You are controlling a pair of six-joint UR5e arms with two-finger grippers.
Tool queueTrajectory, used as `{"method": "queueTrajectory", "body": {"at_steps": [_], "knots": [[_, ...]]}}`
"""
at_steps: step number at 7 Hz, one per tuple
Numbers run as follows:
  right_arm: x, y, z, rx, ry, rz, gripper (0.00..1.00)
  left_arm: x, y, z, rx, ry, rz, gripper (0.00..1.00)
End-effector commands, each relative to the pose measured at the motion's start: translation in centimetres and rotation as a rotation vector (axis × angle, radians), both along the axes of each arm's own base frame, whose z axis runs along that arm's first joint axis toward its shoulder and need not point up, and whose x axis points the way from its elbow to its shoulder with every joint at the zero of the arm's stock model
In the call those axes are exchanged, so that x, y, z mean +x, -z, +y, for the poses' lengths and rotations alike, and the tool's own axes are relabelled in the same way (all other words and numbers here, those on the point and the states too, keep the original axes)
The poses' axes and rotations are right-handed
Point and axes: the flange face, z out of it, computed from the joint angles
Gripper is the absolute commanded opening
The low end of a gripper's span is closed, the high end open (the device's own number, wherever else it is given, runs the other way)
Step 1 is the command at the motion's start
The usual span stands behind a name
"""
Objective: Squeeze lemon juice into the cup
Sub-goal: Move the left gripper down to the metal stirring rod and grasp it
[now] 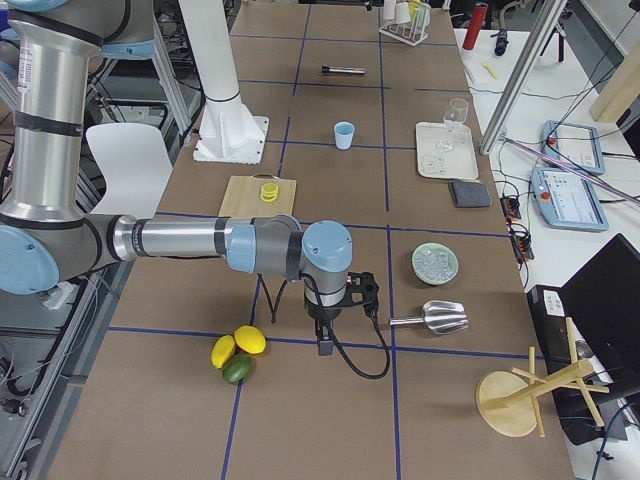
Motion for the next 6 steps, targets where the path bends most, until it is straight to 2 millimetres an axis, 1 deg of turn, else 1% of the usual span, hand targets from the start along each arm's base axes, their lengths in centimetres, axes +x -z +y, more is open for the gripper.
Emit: {"method": "queueTrajectory", "body": {"at_steps": [1, 2, 3, 4, 5, 6], "knots": [[0.0, -0.4, 0.1, -0.004, 0.003, -0.001, 1.00, 6.6, -0.5, 0.8, -0.177, 0.080, 0.032, 0.86], [0.0, -0.4, 0.1, -0.003, 0.005, -0.001, 1.00, 10.0, -0.4, 1.3, -0.241, 0.129, 0.041, 0.75], [0.0, -0.8, 0.2, -0.008, 0.008, 0.000, 1.00, 13.5, -0.1, 1.1, -0.301, 0.148, 0.064, 0.68], [0.0, -1.1, 0.2, -0.006, 0.019, -0.001, 1.00, 15.6, -2.2, 0.3, -0.319, 0.169, 0.023, 0.64], [0.0, -1.3, 0.2, -0.005, 0.025, -0.001, 1.00, 17.3, -2.7, 0.2, -0.312, 0.179, 0.001, 0.64], [0.0, -1.4, 0.3, -0.008, 0.025, -0.002, 1.00, 18.7, -3.5, 0.6, -0.310, 0.170, -0.020, 0.64]]}}
